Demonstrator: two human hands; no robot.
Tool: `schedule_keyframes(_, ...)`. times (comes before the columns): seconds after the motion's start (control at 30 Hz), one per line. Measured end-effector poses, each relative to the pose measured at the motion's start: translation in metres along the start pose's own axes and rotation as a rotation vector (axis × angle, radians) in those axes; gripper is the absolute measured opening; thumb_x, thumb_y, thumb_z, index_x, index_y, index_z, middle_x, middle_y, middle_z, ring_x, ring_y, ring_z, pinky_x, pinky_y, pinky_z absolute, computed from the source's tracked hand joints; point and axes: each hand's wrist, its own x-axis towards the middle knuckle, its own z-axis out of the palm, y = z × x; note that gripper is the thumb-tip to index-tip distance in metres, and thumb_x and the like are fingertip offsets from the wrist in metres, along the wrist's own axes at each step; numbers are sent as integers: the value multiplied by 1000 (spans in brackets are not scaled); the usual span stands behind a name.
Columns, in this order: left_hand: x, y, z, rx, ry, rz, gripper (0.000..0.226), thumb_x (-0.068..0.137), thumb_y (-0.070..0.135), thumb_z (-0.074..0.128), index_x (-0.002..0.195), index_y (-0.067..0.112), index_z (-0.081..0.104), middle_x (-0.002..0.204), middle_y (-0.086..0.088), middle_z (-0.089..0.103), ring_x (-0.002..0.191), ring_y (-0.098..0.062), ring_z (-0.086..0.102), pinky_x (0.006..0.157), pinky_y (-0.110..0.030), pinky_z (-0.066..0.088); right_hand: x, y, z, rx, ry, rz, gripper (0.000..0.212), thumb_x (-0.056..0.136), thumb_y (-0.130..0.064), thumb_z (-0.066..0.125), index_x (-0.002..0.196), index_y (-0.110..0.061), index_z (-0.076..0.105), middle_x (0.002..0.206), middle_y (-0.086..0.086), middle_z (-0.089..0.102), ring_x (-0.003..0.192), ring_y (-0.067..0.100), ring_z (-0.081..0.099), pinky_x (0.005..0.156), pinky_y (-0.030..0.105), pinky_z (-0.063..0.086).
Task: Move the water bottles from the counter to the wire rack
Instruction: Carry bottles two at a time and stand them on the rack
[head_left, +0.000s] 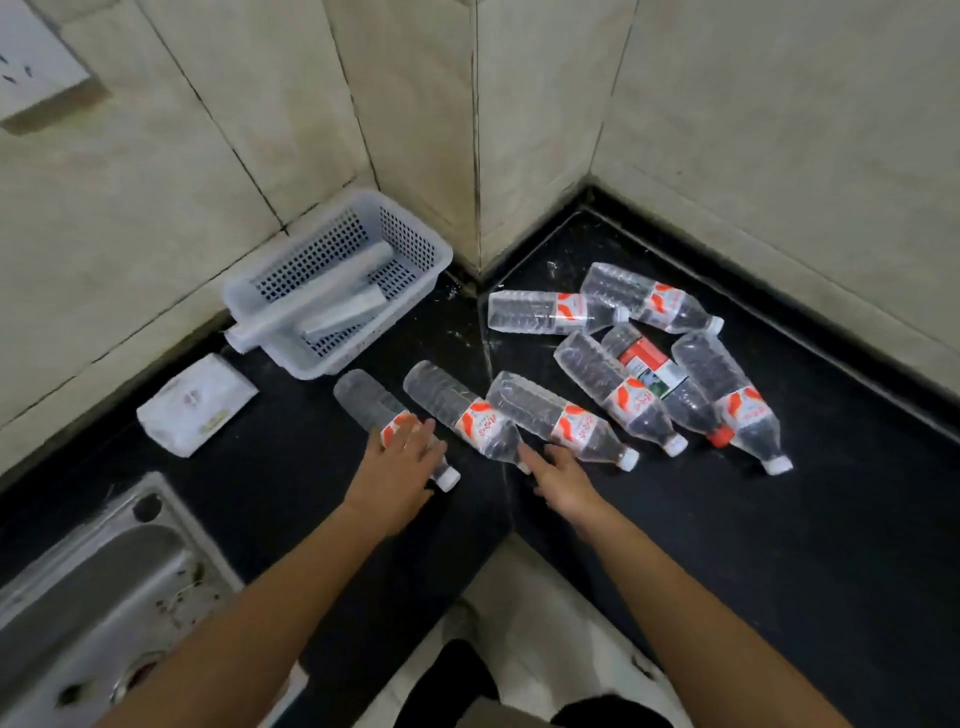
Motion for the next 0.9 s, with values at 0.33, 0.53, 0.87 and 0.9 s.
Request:
schedule_keyframes(0.33, 46, -9, 33, 224, 141, 194, 43, 69, 13, 82, 110, 14, 69, 122, -21, 62, 120, -48, 55, 91, -73, 42, 36, 21, 40, -58, 167, 115, 60, 96, -75, 30, 136, -35, 51, 144, 0, 51, 138, 27, 41, 116, 51, 23)
schedule_keyframes(0.53, 51, -3, 37, 112, 148, 140, 57, 62, 12, 89, 115, 12, 68, 124, -24, 57, 124, -52, 52, 90, -77, 42, 38, 23, 51, -106, 277, 78, 56, 103, -62, 27, 135, -26, 54, 144, 2, 49, 136, 26, 37, 112, 49, 19)
schedule_keyframes(0.87, 43, 14, 8, -58, 261, 22, 37, 74, 22, 87, 106, 14, 70, 116, -21, 62, 119, -46, 55, 101, -81, 30, -3, 29, -9, 376, 220, -23, 45, 92, -56, 64, 115, -17, 64, 119, 0, 69, 113, 20, 65, 104, 40, 51)
schedule_keyframes(0.9, 42, 18, 1, -116, 304, 44, 34, 78, 26, 84, 107, 15, 70, 118, -21, 63, 122, -45, 56, 105, -80, 25, -14, 33, -25, 377, 257, -39, 46, 90, -53, 68, 111, -13, 66, 115, 2, 72, 107, 19, 67, 101, 42, 54)
